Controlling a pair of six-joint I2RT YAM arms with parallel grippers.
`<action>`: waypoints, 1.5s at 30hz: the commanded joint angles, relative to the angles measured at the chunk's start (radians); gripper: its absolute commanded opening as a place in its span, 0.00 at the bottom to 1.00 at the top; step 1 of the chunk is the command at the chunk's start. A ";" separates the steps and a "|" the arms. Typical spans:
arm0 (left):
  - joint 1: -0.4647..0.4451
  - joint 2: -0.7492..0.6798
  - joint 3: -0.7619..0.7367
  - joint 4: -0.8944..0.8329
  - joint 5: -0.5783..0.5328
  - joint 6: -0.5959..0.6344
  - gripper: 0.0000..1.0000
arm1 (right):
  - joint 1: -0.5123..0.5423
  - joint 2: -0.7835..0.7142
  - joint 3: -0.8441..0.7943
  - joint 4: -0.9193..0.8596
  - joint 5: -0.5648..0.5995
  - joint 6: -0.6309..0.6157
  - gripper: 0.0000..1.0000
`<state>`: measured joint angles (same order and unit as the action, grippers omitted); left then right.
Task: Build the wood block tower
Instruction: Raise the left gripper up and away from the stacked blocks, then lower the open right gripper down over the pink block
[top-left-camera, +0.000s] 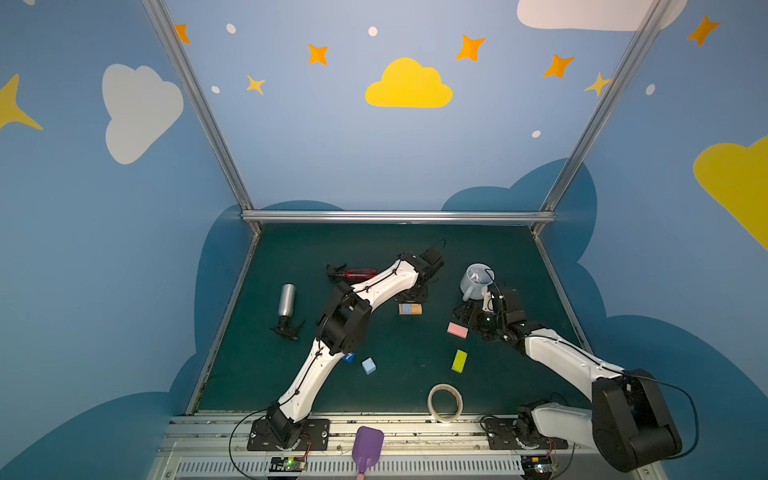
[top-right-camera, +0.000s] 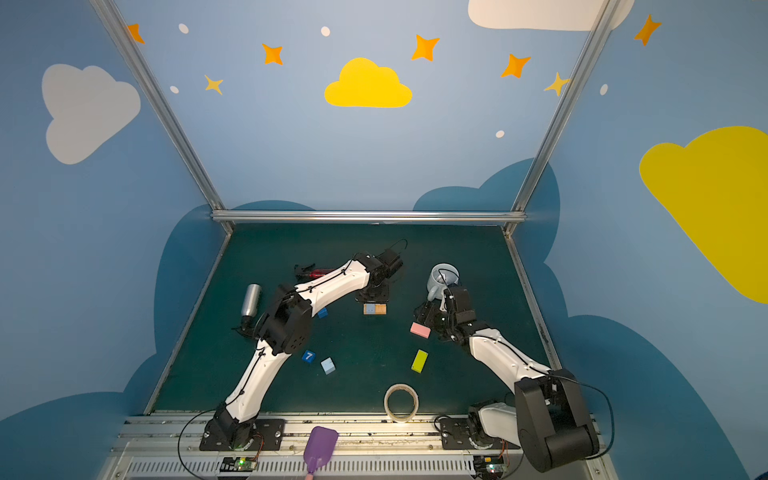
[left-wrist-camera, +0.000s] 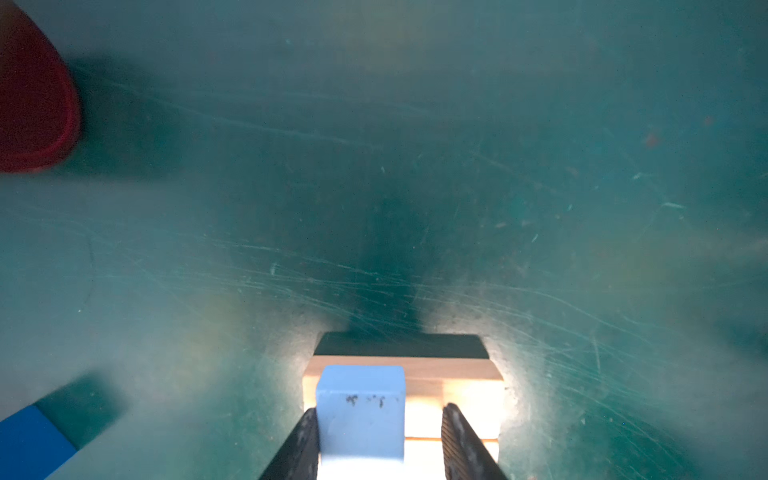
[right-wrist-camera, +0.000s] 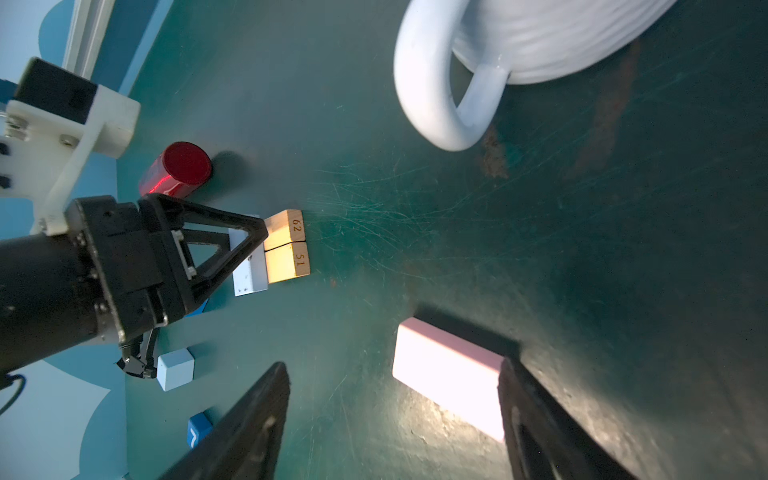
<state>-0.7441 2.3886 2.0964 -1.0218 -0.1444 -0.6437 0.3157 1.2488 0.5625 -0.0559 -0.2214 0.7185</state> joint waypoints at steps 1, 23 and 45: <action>0.004 0.015 0.028 -0.025 -0.010 0.003 0.48 | -0.004 0.004 -0.011 0.002 -0.004 -0.001 0.77; 0.044 -0.335 -0.110 0.096 -0.033 0.049 0.66 | 0.083 -0.115 0.082 -0.270 0.145 0.033 0.73; 0.146 -0.779 -0.724 0.422 -0.041 -0.013 0.67 | 0.195 0.031 0.054 -0.281 0.182 0.184 0.00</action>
<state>-0.6113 1.6402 1.3766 -0.6308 -0.1669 -0.6521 0.5045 1.2594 0.6209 -0.3183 -0.0612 0.8867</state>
